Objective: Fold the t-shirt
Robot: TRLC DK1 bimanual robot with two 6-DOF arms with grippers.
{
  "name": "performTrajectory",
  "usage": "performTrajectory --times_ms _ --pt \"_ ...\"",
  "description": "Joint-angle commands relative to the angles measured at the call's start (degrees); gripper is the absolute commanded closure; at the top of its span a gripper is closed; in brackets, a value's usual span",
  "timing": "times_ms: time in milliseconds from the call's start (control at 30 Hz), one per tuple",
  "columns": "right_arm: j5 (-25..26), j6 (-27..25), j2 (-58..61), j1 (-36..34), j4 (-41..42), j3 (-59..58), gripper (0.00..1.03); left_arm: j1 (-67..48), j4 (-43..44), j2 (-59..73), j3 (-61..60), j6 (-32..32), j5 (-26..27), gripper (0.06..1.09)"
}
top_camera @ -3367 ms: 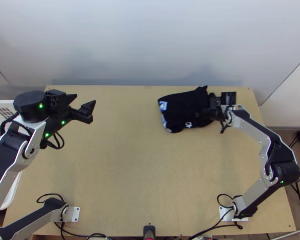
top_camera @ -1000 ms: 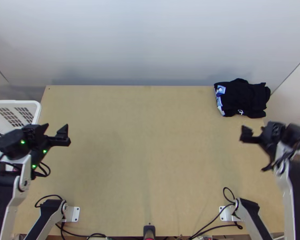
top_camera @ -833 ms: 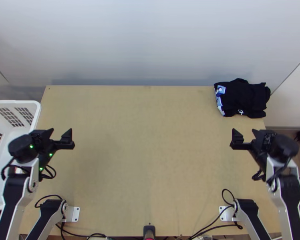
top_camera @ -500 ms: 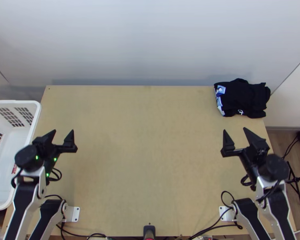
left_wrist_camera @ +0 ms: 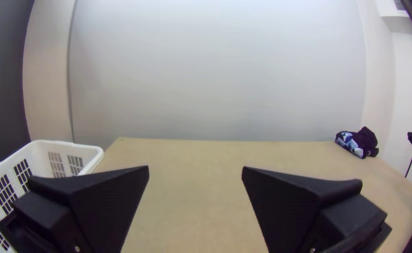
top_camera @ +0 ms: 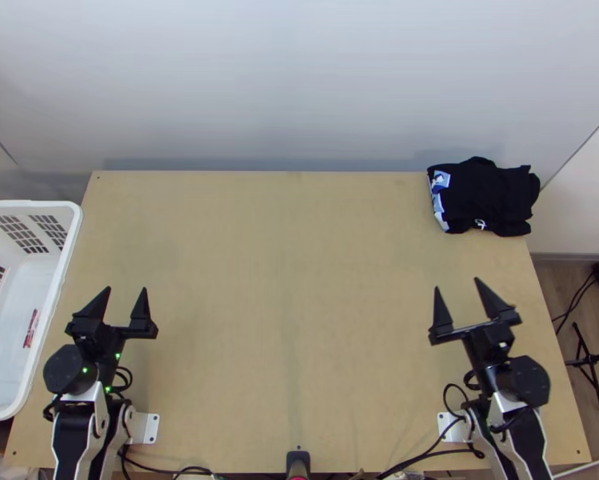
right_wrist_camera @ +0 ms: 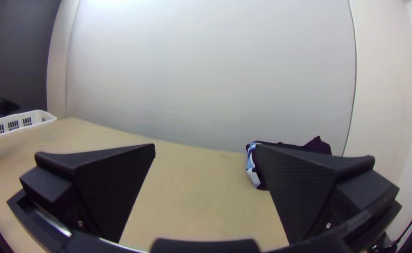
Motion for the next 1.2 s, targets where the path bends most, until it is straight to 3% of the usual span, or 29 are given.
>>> performTrajectory --times_ms 0,1167 --pt "0.04 -0.47 -3.36 -0.55 -2.68 -5.10 0.04 -2.79 -3.87 -2.69 -4.58 -0.11 0.31 0.12" --pt "0.04 -0.03 -3.18 -2.05 -3.12 -5.10 0.04 -2.87 -4.13 -4.01 -4.58 -0.20 -0.04 0.11"
